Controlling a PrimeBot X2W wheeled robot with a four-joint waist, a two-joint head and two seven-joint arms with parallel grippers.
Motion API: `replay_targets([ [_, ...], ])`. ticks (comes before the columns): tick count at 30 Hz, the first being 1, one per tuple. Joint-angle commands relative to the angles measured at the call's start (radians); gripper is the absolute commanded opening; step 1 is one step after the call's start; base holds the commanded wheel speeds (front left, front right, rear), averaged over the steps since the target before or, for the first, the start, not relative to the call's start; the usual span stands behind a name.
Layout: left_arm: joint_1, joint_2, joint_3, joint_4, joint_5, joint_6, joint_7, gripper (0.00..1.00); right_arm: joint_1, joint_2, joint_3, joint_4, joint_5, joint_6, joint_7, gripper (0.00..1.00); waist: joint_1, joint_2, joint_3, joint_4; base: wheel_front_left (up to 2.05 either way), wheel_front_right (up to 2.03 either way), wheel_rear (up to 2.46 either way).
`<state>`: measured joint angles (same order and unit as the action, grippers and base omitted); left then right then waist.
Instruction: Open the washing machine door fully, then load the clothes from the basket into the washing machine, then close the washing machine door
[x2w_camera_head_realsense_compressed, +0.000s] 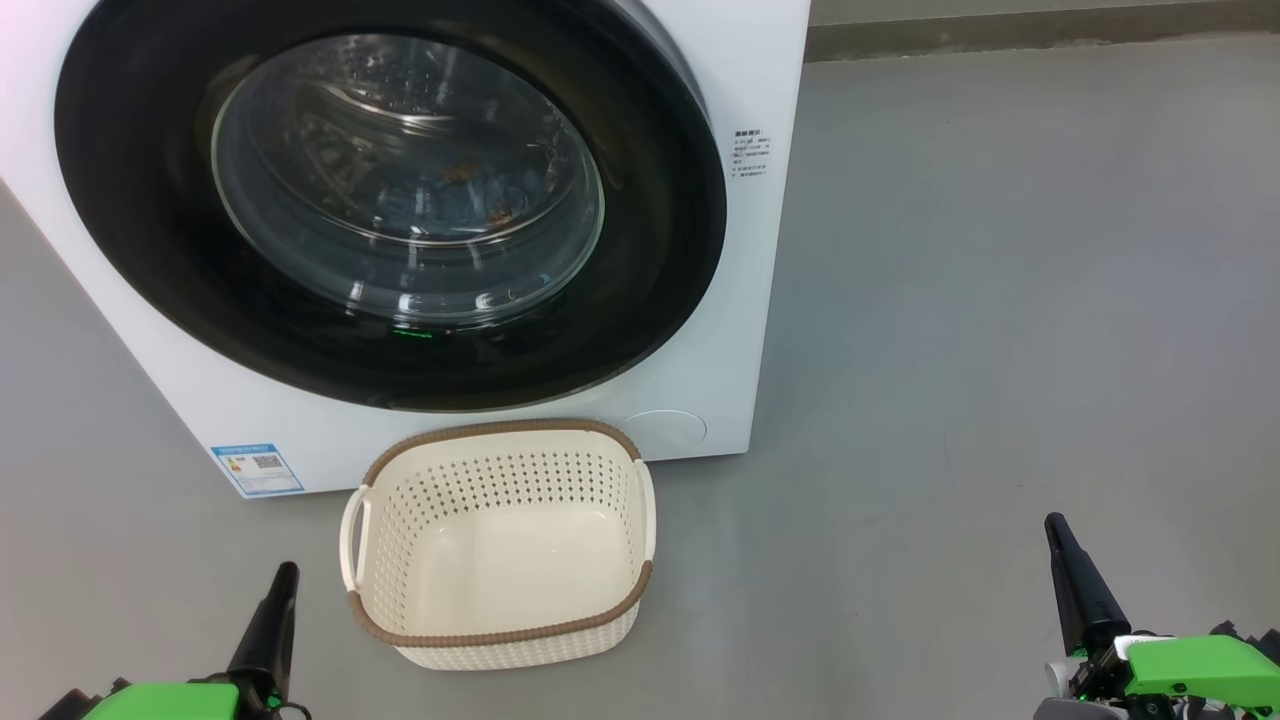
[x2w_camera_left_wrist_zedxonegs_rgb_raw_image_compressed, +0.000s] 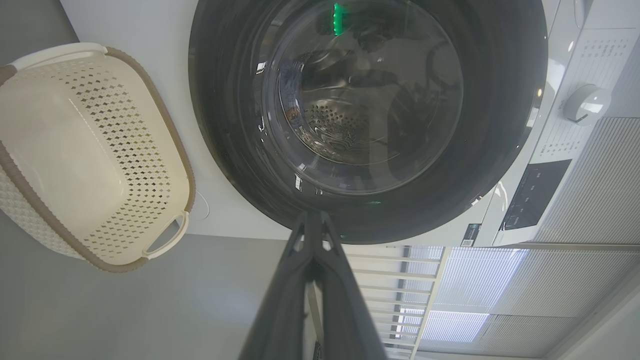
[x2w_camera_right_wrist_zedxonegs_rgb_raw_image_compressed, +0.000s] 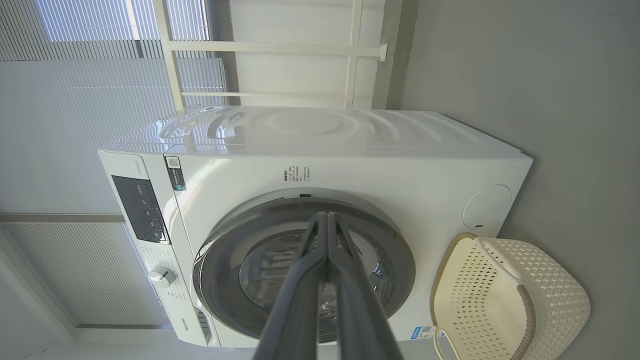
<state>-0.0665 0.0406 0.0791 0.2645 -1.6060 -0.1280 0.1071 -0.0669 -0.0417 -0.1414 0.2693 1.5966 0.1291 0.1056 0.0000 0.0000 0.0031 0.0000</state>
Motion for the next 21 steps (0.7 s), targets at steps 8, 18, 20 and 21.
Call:
replay_targets([
  [8,-0.042,0.01,0.035,-0.019,-0.002,-0.003,0.007,0.0,-0.041,-0.009,0.028,-0.025,0.012,0.002,0.008,0.0,0.0,0.0,0.0,0.0,0.0,0.0,0.0],
  [18,-0.042,0.01,0.035,-0.019,-0.002,-0.003,0.007,0.0,-0.041,-0.009,0.028,-0.025,0.012,0.002,0.008,0.0,0.0,0.0,0.0,0.0,0.0,0.0,0.0],
  [20,-0.042,0.01,0.035,-0.019,-0.002,-0.003,0.007,0.0,-0.041,-0.009,0.028,-0.025,0.012,0.002,0.008,0.0,0.0,0.0,0.0,0.0,0.0,0.0,0.0],
  [21,-0.042,0.01,0.035,-0.019,-0.002,-0.003,0.007,0.0,-0.041,-0.009,0.028,-0.025,0.012,0.002,0.008,0.0,0.0,0.0,0.0,0.0,0.0,0.0,0.0],
])
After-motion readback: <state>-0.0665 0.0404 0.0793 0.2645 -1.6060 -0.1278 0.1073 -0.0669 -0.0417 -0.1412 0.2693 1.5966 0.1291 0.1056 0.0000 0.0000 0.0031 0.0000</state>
